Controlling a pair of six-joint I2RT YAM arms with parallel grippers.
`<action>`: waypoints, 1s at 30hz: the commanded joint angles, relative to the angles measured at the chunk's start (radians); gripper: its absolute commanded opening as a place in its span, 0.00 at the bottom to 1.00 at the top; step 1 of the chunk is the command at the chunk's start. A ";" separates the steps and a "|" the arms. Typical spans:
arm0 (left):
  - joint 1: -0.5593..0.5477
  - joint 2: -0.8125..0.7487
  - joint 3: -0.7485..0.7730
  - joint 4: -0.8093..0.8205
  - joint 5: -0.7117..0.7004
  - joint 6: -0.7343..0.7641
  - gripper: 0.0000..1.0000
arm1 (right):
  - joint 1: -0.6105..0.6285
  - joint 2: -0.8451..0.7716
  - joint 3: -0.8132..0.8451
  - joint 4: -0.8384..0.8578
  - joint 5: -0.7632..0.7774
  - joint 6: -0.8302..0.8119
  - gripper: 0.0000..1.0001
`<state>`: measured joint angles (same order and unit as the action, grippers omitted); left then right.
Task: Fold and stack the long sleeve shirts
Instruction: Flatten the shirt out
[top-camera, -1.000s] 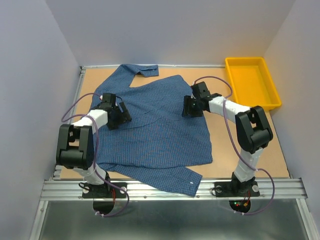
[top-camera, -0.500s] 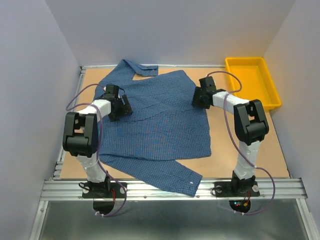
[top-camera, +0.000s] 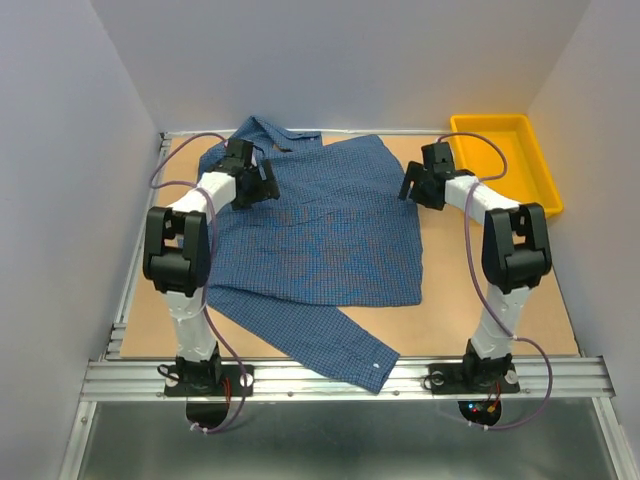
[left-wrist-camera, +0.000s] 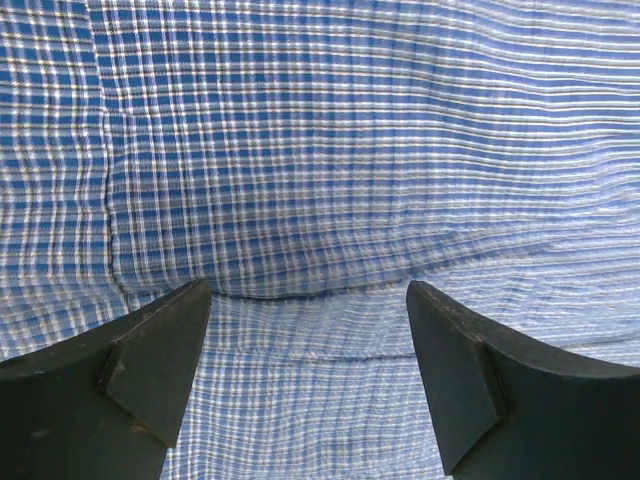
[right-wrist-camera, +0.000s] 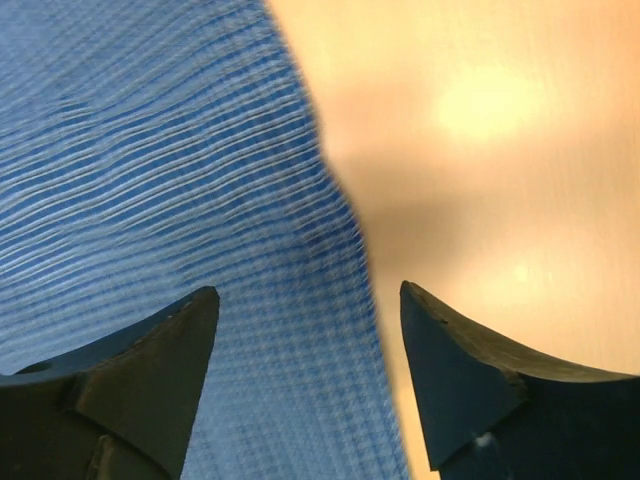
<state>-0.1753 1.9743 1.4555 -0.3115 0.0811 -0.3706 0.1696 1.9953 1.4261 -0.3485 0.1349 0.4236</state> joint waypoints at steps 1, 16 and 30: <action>0.000 -0.231 -0.030 -0.024 -0.021 -0.030 0.93 | 0.036 -0.237 -0.089 -0.030 -0.075 -0.026 0.79; 0.302 -0.845 -0.682 -0.095 -0.069 -0.090 0.89 | 0.207 -0.760 -0.599 -0.205 -0.305 -0.055 0.82; 0.439 -0.792 -0.758 -0.037 -0.014 -0.090 0.89 | 0.826 -0.576 -0.523 -0.245 -0.006 0.009 0.77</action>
<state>0.2432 1.1881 0.7086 -0.3710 0.0525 -0.4652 1.0019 1.4151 0.8635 -0.5594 -0.0467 0.3672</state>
